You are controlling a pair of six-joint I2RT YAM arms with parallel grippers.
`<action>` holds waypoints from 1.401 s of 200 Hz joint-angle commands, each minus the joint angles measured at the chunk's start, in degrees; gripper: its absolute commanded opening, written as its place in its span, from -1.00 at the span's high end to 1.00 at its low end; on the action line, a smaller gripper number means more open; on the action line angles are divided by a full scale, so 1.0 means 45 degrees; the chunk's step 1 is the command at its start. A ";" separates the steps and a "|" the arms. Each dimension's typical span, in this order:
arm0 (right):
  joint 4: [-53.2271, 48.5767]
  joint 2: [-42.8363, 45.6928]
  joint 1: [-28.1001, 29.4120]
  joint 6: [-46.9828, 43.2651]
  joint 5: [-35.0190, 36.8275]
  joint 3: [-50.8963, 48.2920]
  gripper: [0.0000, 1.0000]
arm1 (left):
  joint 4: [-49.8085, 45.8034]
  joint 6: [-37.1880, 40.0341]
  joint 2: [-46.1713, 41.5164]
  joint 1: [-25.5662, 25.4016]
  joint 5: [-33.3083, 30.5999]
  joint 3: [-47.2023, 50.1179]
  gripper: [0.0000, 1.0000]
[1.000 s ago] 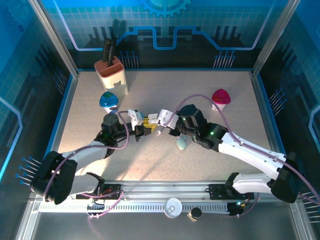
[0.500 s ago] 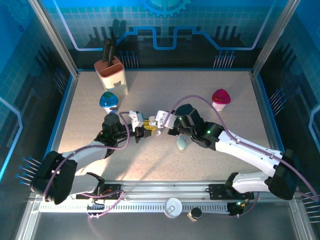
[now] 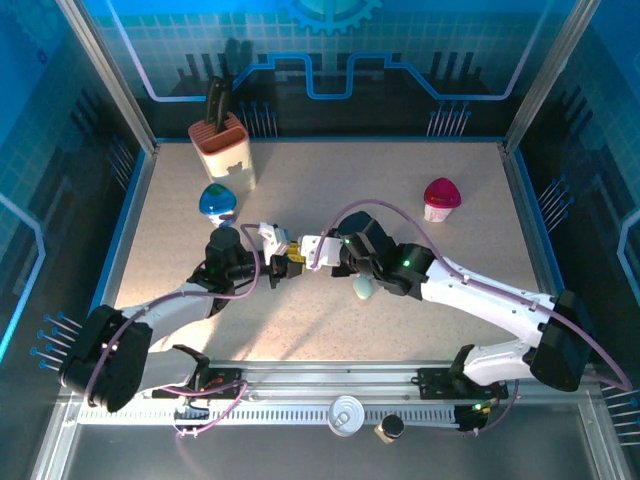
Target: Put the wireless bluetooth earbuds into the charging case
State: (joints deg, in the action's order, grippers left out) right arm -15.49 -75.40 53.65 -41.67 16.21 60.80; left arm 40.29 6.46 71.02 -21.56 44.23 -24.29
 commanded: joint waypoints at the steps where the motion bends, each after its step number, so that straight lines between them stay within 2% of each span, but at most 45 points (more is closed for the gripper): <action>1: -0.1085 -0.0229 0.0325 -0.0542 -0.0266 0.0396 0.64 | 0.0263 0.0318 -0.0457 -0.0072 0.0300 -0.0190 0.79; 62: -0.1649 -0.0440 0.0568 -0.0219 -0.0944 0.0572 0.40 | 0.0123 0.0317 -0.0587 -0.0070 0.0282 -0.0201 0.79; 95: -0.1605 0.0071 0.0185 0.0243 -0.1514 0.0504 0.04 | 0.0008 0.0400 -0.0664 -0.0070 0.0246 -0.0189 0.79; 122: -0.1281 0.0796 -0.0391 0.1056 -0.2804 0.0191 -0.17 | 0.0113 0.0416 -0.0665 -0.0070 0.0183 -0.0098 0.79; 130: -0.1001 0.1041 -0.0678 0.1527 -0.3428 0.0017 -0.24 | 0.0193 0.0420 -0.0666 -0.0072 0.0142 -0.0037 0.79; 153: 0.0175 0.1711 -0.1630 0.3529 -0.4962 -0.0575 -0.26 | 0.0402 0.0434 -0.0683 -0.0072 0.0045 0.0076 0.79; 197: 0.0335 0.1653 -0.3424 0.8535 -0.4761 -0.0677 -0.27 | 0.0888 0.0472 -0.0686 -0.0046 -0.0495 0.0413 0.79; 209: 0.0453 0.1491 -0.3784 1.0040 -0.4207 -0.0872 -0.26 | 0.1190 0.0282 -0.0695 -0.0040 -0.0850 0.0524 0.75; 232: 0.0105 0.0875 -0.4108 1.2484 -0.4318 -0.1017 -0.26 | 0.2067 0.0126 -0.0713 0.0112 -0.1465 0.0943 0.77; 248: 0.0289 0.0207 -0.4112 1.3287 -0.5001 -0.1192 -0.30 | 0.2566 -0.0142 -0.0659 0.0216 -0.1773 0.1142 0.79; 280: 0.0087 -0.1867 -0.4111 1.4581 -0.5643 -0.0786 -0.26 | 0.3601 -0.0413 -0.0557 0.0318 -0.2002 0.1419 0.80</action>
State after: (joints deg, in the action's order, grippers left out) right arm -14.52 -77.87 35.44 14.98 -5.87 56.27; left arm 49.39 5.96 68.93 -20.78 37.08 -19.09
